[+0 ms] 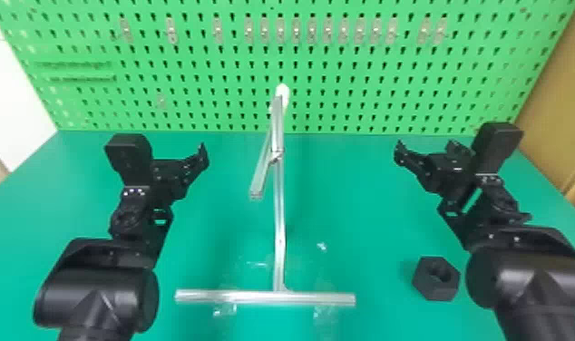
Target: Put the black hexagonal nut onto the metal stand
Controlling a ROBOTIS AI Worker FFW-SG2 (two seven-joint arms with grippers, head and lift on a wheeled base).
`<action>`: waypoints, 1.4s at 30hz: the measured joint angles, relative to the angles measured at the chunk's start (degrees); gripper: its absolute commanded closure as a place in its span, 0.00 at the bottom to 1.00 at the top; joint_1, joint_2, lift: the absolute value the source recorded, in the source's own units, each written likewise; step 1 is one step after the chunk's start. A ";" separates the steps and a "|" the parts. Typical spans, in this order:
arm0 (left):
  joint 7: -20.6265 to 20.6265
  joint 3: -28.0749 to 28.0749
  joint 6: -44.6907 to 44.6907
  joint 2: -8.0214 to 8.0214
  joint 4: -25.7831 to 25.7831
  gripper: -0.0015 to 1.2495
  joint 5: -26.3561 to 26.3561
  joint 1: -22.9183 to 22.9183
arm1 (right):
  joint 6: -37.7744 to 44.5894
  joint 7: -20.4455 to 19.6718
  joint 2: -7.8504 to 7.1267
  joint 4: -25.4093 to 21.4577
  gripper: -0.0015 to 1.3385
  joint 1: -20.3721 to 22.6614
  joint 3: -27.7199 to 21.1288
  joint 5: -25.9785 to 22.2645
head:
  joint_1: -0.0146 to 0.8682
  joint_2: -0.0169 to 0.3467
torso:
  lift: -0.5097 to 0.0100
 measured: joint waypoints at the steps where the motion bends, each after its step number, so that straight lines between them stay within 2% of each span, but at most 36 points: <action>1: 0.00 -0.01 0.00 0.00 0.00 0.13 0.01 0.00 | 0.00 0.00 -0.01 0.00 0.06 0.00 -0.02 -0.01 | 0.80 0.27 | 0.98; 42: 0.00 0.02 0.00 -0.01 0.00 0.13 0.06 0.08 | 0.41 0.00 -0.06 0.00 0.06 0.06 -0.04 -0.13 | 0.80 0.27 | 0.98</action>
